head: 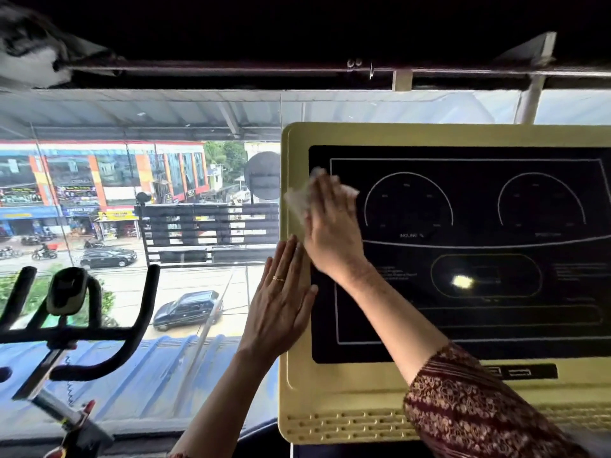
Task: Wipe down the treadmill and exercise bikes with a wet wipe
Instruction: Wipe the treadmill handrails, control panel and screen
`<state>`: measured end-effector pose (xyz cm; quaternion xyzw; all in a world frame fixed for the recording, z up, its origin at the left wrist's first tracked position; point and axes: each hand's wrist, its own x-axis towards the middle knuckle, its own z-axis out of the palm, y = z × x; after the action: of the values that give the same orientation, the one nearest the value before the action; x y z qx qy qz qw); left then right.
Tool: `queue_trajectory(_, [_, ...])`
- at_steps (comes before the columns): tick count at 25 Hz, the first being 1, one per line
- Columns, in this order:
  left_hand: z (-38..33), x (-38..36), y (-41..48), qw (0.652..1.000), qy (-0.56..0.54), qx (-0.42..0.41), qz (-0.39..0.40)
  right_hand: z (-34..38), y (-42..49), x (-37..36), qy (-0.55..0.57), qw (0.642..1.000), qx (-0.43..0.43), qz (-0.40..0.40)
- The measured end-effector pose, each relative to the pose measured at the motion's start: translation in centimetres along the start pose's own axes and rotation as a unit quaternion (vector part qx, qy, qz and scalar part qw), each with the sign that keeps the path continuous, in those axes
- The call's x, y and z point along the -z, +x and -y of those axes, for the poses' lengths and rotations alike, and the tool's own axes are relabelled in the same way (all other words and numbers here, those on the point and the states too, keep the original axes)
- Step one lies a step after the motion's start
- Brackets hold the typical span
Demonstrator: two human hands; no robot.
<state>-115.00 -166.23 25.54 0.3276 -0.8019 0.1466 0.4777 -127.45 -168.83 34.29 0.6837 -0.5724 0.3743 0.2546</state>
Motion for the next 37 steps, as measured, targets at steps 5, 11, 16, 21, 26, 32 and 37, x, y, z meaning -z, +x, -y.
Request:
queue_trajectory(5, [0.2,-0.9,2.0,0.999,-0.013,0.021,-0.029,-1.8,5.0,1.7,-0.099,0.992,0.081,0.013])
queue_trajectory(11, [0.2,-1.5,1.6,0.999,-0.014,0.028,-0.04,-4.2,-2.1,1.6,-0.002,0.99,-0.137,-0.04])
queue_trajectory(16, [0.0,-0.9,-1.4,0.999,-0.009,0.025,-0.022,-5.0,-11.0,1.1,-0.053,0.998,-0.011,0.022])
queue_trajectory(21, [-0.6,-0.3,-6.5,0.998,-0.037,0.051,0.014,0.0,-17.3,-0.2,0.006,0.987,-0.156,0.048])
queue_trajectory(26, [-1.6,0.1,-11.0,0.99,-0.11,0.075,0.034,-1.1,-23.6,-0.2,-0.088,0.993,0.021,0.081])
queue_trajectory(32, [-4.6,2.0,-16.1,0.907,-0.323,0.269,0.035,4.1,-25.1,-1.6,-0.066,0.99,0.057,0.109])
queue_trajectory(37, [-6.7,2.5,-16.0,0.775,-0.458,0.432,-0.059,3.1,-25.2,-2.5,-0.11,0.967,0.189,0.133])
